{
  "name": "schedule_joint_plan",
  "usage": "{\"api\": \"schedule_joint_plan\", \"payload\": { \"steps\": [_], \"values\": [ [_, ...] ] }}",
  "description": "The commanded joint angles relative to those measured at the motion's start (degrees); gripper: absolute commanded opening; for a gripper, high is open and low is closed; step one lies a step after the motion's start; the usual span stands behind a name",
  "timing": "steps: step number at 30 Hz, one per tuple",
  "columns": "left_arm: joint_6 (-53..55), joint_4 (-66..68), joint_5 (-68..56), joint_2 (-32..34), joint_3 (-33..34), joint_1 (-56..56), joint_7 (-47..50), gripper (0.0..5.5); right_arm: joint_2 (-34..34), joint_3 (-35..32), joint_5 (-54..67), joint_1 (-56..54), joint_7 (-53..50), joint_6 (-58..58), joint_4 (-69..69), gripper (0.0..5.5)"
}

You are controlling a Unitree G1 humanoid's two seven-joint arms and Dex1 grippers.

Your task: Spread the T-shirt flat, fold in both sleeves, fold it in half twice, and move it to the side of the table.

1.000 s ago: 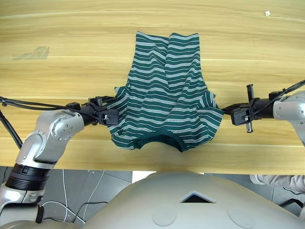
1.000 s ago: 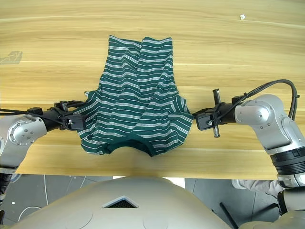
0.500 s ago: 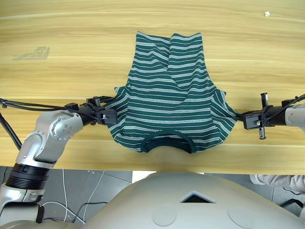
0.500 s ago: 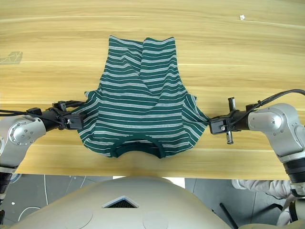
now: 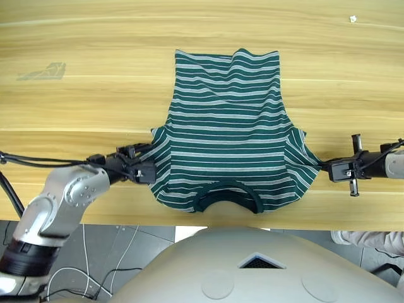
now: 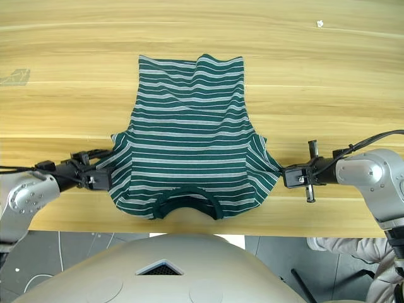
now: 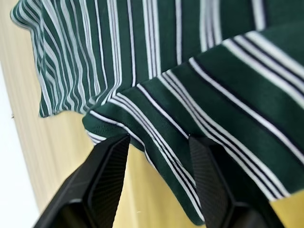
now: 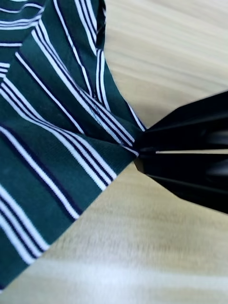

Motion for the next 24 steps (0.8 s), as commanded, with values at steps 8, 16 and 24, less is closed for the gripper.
{"api": "schedule_joint_plan", "payload": {
  "steps": [8,16,24],
  "values": [
    [1.58,-1.82,0.98,-0.09,3.88,4.00,-1.06,2.33,0.47,-0.81,0.81,0.40,-0.53,1.18,-1.28,0.25],
    [1.16,1.48,1.42,-0.03,4.84,1.24,0.05,2.33,0.20,-0.81,0.52,-0.13,-0.81,1.53,-0.95,1.36],
    [4.31,-7.32,-4.69,-4.01,10.64,2.77,0.11,2.33,0.56,-2.75,-5.27,-4.94,-7.68,0.82,2.96,1.36]
  ]
}}
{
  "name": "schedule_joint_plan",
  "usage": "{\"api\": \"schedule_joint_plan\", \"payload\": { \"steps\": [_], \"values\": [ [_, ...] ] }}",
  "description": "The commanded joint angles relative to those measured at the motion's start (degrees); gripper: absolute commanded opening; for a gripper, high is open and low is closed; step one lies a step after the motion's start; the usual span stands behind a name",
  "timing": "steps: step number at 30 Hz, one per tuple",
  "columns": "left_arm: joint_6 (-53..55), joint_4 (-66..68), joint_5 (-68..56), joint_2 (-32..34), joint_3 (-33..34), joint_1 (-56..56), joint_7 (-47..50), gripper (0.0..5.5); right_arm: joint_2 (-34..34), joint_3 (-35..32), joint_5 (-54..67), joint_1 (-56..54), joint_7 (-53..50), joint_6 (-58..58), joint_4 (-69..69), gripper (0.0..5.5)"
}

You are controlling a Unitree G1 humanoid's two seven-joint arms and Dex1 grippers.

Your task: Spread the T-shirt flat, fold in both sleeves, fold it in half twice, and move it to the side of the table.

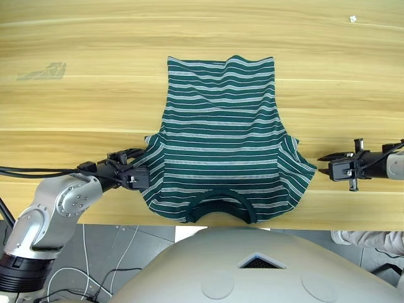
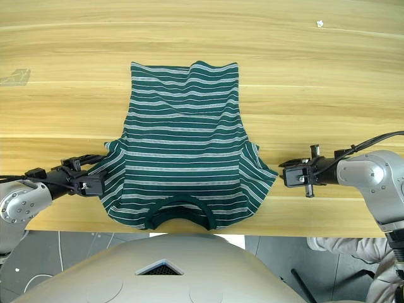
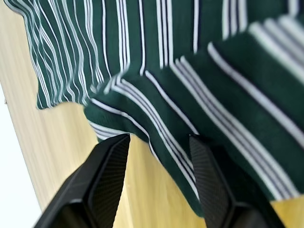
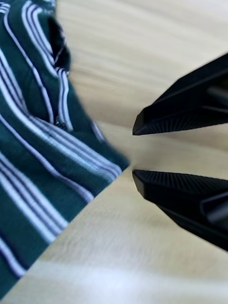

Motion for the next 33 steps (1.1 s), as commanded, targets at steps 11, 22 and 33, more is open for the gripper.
{"api": "schedule_joint_plan", "payload": {
  "steps": [11,22,33],
  "values": [
    [17.40,-14.26,-24.26,-32.62,25.89,6.98,14.33,2.33,9.13,-5.76,-4.38,-10.82,-18.51,0.28,2.40,1.36],
    [30.33,-6.48,-53.63,-59.81,17.08,13.38,29.01,2.33,27.16,-15.28,6.50,-21.39,-37.63,-0.09,7.97,1.36],
    [29.36,-2.83,-53.08,-60.70,17.14,17.69,34.21,2.33,27.34,-15.78,6.53,-20.17,-37.18,0.01,6.60,1.36]
  ]
}}
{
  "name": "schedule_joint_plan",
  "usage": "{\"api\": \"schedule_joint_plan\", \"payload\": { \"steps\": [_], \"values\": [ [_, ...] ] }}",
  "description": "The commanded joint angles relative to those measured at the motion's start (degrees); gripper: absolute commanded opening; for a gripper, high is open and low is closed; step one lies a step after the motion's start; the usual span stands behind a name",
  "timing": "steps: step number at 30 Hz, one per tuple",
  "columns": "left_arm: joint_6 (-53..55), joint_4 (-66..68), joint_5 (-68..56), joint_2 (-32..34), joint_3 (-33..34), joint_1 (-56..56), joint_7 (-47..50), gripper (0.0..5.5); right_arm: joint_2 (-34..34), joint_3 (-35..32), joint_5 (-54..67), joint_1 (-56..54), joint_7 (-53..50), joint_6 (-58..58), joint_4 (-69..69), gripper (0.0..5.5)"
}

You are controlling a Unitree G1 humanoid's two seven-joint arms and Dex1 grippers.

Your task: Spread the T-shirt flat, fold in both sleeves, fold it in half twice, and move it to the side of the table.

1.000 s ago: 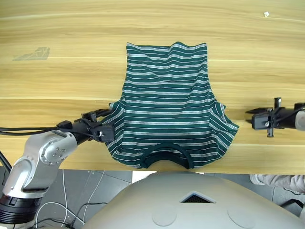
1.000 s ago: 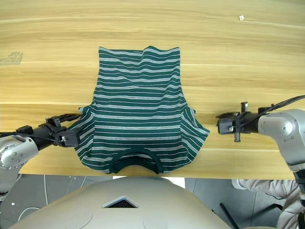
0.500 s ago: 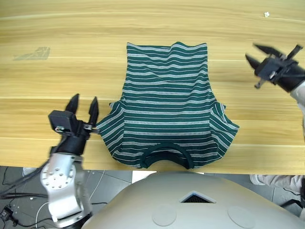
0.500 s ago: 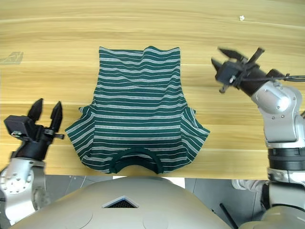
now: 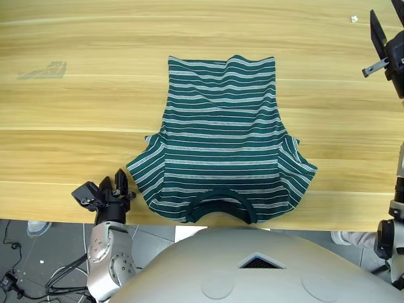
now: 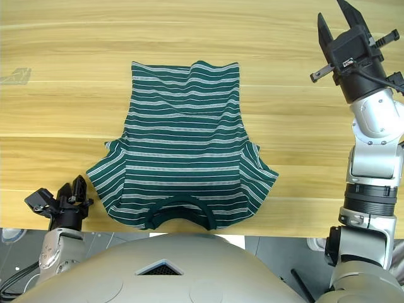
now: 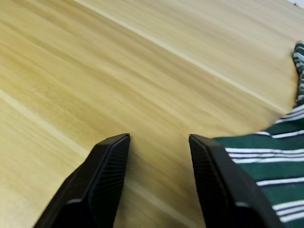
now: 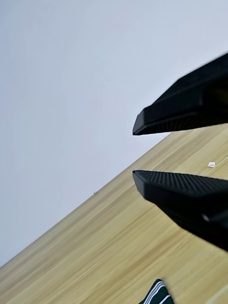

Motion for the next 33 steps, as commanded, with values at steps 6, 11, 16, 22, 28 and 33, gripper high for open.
{"api": "schedule_joint_plan", "payload": {
  "steps": [6,11,16,22,28,33],
  "values": [
    [-0.89,4.28,-3.02,0.93,-2.96,0.62,-4.93,2.33,0.49,0.19,-0.03,0.95,0.05,-0.34,-0.55,1.36],
    [-2.82,6.94,-2.09,1.96,-2.88,-0.48,-5.02,2.33,0.51,0.06,0.04,1.69,0.12,-0.17,-1.09,1.36],
    [-2.98,6.76,-1.33,3.95,-5.96,-0.47,-6.71,2.33,0.76,0.51,-0.17,1.86,0.22,0.05,-1.66,1.36],
    [-3.65,6.58,-0.14,5.97,-8.30,0.43,-7.62,2.33,0.74,0.72,-0.44,2.06,0.38,0.49,-2.36,1.36],
    [-4.81,6.29,-0.57,5.04,-7.70,0.75,-5.94,2.33,0.47,0.90,-0.34,1.45,0.59,0.68,-2.31,1.36],
    [-5.59,6.68,0.19,4.83,-7.88,0.23,-5.06,1.89,0.53,1.17,-0.51,1.14,0.61,0.67,-1.97,1.40]
  ]
}}
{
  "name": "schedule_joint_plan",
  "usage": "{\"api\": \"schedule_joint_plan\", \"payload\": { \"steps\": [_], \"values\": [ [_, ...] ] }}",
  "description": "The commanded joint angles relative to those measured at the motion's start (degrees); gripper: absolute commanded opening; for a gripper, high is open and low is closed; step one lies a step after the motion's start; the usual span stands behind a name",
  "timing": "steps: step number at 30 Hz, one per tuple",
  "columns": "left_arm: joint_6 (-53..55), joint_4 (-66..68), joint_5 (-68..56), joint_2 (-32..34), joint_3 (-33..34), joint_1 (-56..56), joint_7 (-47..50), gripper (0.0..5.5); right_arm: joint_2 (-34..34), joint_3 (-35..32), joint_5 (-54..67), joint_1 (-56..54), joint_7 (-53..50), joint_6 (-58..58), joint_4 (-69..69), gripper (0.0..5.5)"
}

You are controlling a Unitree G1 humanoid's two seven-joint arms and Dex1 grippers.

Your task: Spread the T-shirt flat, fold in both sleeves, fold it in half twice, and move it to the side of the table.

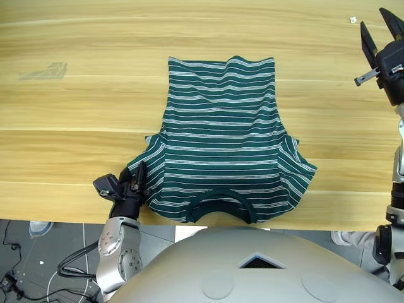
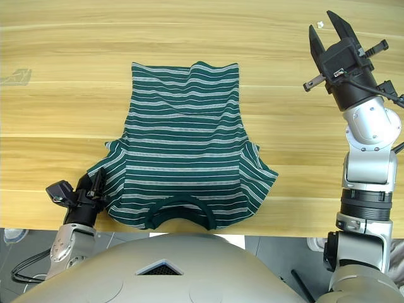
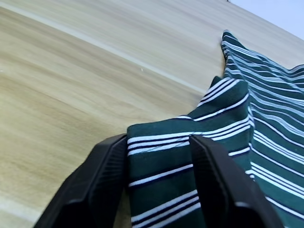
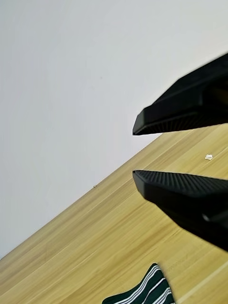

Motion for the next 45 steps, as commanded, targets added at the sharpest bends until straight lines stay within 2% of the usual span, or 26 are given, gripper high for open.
{"api": "schedule_joint_plan", "payload": {
  "steps": [1,9,12,16,19,24,30,35,45],
  "values": [
    [0.94,1.86,0.64,-0.31,-0.25,0.62,1.28,1.74,-0.08,0.40,-0.25,-1.18,0.53,0.53,-0.17,1.40],
    [-0.95,2.74,0.25,-0.95,-0.31,-0.03,2.04,0.26,0.40,1.28,-0.58,-1.03,0.53,0.28,0.17,1.40],
    [-1.68,2.98,0.34,-1.32,-0.30,-0.17,2.41,0.01,0.53,1.50,-0.58,-0.47,0.58,0.24,0.25,1.40],
    [-3.61,3.24,1.19,-1.90,-0.01,-0.19,3.37,0.01,0.59,1.93,-0.52,-0.39,0.65,0.16,0.40,1.40],
    [-9.55,0.94,6.43,-1.40,-1.62,0.53,3.09,0.01,0.65,2.22,-0.50,-0.34,0.60,0.10,0.59,1.40],
    [-19.44,-1.29,15.63,0.96,-8.36,2.34,-0.46,0.01,0.79,2.44,-0.51,-0.61,0.44,0.03,0.67,1.40],
    [-29.03,0.62,30.81,7.77,-20.11,4.85,-4.10,0.01,0.76,2.64,-0.42,-1.59,0.62,0.10,0.95,1.40],
    [-33.49,1.46,37.19,12.58,-25.51,5.02,-5.31,0.01,0.95,2.92,-0.49,-2.05,0.60,-0.01,1.52,1.40],
    [-30.31,6.07,39.84,15.28,-24.93,3.32,-2.26,0.01,0.77,2.60,-0.18,-1.52,0.65,-0.08,1.28,1.40]
  ]
}}
